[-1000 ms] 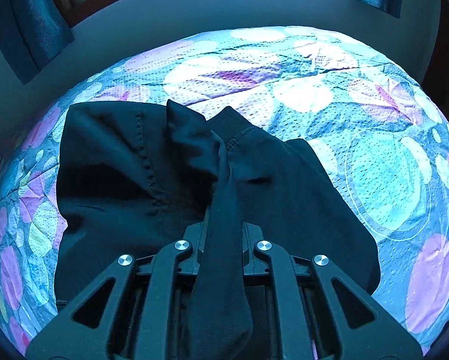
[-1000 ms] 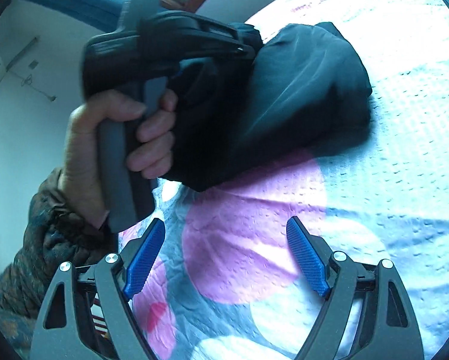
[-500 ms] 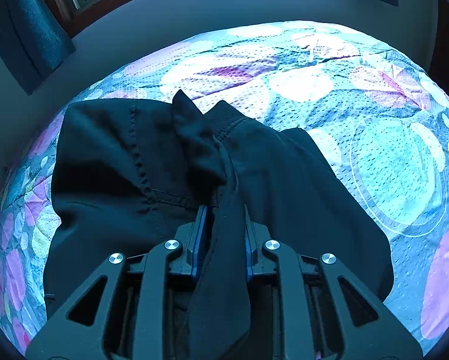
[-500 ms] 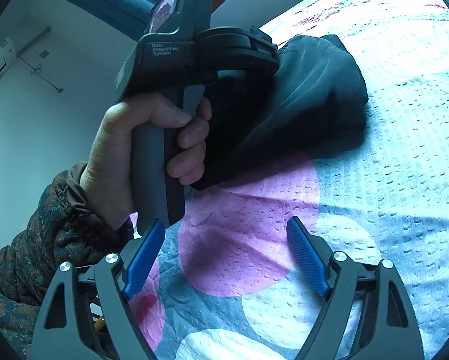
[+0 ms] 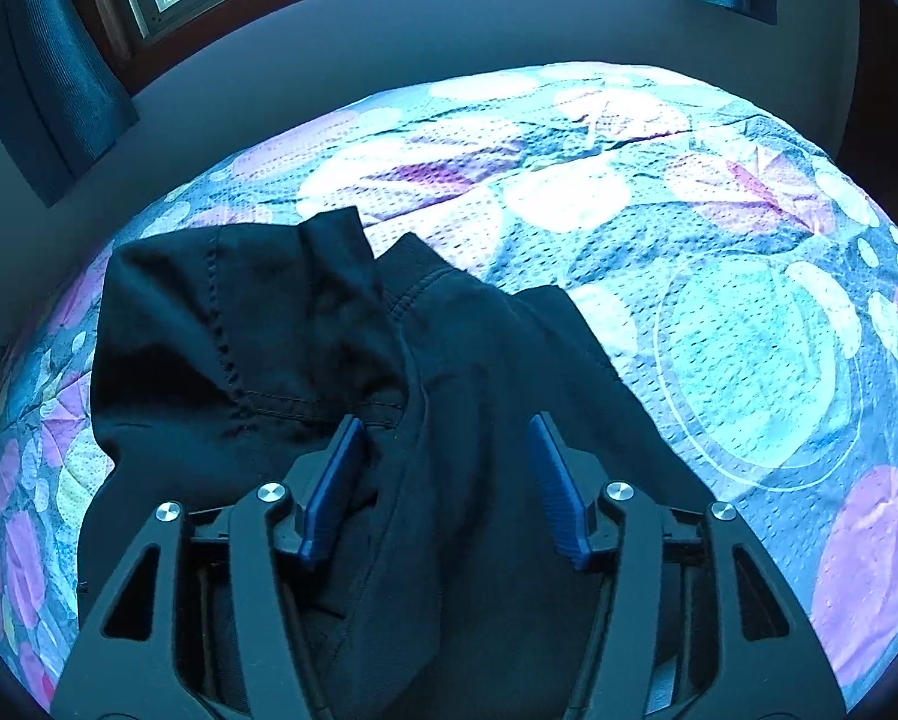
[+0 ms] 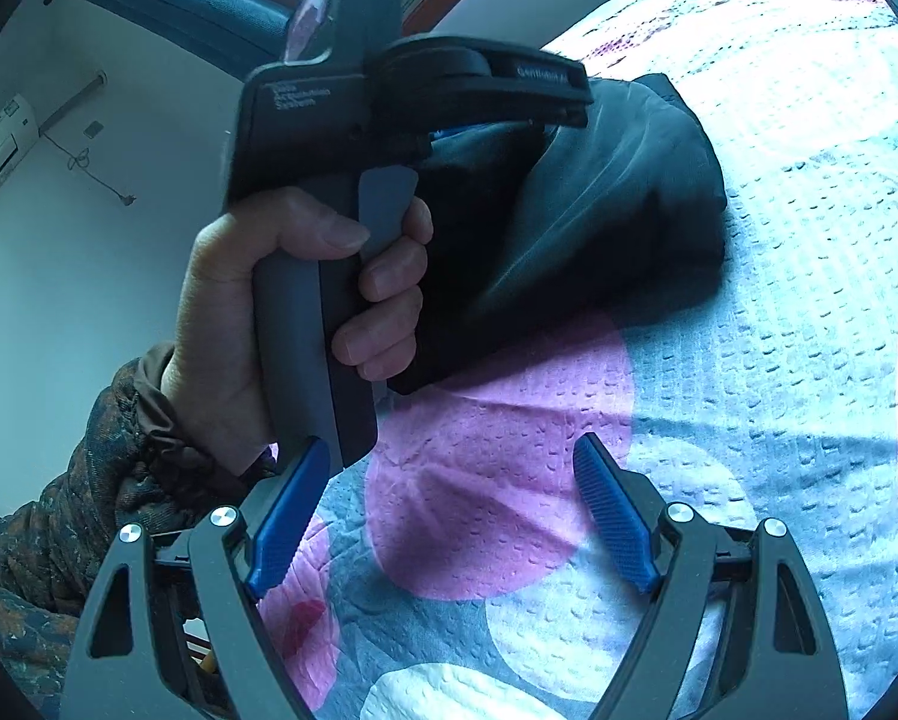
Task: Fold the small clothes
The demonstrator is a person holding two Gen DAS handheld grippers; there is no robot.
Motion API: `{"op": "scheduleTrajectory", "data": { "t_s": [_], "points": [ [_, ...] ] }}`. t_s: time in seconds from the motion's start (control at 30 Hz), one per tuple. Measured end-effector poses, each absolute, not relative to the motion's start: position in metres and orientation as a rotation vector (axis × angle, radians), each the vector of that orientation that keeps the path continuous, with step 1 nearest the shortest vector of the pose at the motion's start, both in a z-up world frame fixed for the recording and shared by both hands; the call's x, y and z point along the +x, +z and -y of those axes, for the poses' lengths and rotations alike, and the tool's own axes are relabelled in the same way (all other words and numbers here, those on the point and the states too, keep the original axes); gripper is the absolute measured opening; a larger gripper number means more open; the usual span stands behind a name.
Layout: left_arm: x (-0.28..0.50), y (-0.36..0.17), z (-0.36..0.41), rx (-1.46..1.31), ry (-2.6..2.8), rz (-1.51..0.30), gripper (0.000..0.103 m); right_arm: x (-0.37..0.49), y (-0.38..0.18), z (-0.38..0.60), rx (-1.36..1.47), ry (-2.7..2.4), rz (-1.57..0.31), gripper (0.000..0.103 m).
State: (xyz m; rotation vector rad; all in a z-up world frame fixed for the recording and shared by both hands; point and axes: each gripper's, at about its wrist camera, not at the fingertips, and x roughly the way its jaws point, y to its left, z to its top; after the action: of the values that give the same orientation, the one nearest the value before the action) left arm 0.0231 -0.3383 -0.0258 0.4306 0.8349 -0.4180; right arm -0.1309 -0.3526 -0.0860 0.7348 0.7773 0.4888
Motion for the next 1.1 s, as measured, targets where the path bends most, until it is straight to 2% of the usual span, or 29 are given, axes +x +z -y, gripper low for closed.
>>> {"op": "scheduleTrajectory", "data": {
  "t_s": [0.27,0.37,0.63,0.73,0.9,1.1],
  "points": [
    [0.001,0.023,0.346,0.448,-0.487,-0.678,0.061,-0.133,-0.091,0.362,0.745,0.492,-0.769,0.082],
    [-0.011,0.052,0.337,0.431,-0.516,-0.603,0.071,-0.134,-0.092,0.363,0.737,0.49,-0.771,0.082],
    [-0.033,0.112,0.252,0.271,-0.562,-0.529,0.079,-0.136,-0.094,0.364,0.728,0.488,-0.774,0.082],
    [-0.03,0.106,0.206,0.212,-0.539,-0.543,0.081,-0.137,-0.094,0.362,0.72,0.485,-0.778,0.082],
    [-0.042,0.062,0.143,0.164,-0.522,-0.615,0.082,-0.133,-0.088,0.361,0.731,0.461,-0.823,0.082],
    [-0.046,-0.003,0.118,0.259,-0.452,-0.669,0.082,-0.107,-0.057,0.392,0.968,0.498,-0.787,0.082]
  ]
}}
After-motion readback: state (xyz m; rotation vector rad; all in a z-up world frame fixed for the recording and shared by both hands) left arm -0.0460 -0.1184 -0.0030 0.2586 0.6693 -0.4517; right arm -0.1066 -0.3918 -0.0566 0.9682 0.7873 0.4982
